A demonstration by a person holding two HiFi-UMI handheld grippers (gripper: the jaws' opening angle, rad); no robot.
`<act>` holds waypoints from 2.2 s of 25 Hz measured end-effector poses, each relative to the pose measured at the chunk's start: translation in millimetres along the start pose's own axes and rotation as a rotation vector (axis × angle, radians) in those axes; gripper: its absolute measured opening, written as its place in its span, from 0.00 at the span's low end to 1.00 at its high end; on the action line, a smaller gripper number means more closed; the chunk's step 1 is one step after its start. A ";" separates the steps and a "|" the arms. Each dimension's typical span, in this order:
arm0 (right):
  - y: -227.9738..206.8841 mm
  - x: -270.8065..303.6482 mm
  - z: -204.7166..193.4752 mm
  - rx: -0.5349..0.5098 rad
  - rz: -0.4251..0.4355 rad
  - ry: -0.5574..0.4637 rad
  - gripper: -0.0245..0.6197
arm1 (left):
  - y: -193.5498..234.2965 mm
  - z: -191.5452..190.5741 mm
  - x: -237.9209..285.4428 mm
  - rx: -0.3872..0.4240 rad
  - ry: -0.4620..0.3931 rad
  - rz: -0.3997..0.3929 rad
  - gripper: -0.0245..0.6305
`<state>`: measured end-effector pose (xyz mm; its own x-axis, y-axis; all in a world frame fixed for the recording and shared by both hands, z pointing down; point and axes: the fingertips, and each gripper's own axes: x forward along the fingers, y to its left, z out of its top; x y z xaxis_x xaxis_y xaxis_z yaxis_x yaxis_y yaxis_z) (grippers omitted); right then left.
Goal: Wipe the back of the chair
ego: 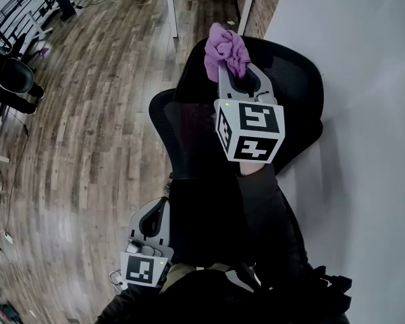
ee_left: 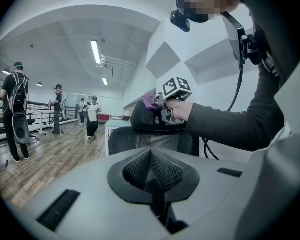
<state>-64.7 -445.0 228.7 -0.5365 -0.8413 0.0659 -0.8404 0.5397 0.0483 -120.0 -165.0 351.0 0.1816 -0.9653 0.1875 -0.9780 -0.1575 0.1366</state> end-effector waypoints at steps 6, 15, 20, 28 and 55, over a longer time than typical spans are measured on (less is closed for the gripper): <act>-20.1 -4.9 -1.6 0.004 -0.032 0.007 0.18 | -10.3 1.9 5.5 0.007 0.002 -0.019 0.04; -47.0 -13.1 -6.3 0.007 -0.071 0.013 0.18 | -23.5 0.2 15.1 0.019 0.008 -0.039 0.04; -61.2 -20.3 -7.1 0.007 -0.097 0.018 0.18 | -31.2 1.1 18.6 0.025 0.009 -0.057 0.04; -88.0 -33.4 -6.1 0.008 -0.140 0.025 0.18 | -47.2 4.5 25.7 0.037 0.011 -0.086 0.04; -161.8 -87.3 -1.5 0.003 -0.279 0.030 0.18 | -97.6 9.5 40.9 0.069 0.005 -0.193 0.04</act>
<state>118.3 -458.9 216.6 -0.2822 -0.9560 0.0797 -0.9556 0.2875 0.0652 -18.1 -191.1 336.1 0.3671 -0.9148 0.1686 -0.9295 -0.3540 0.1032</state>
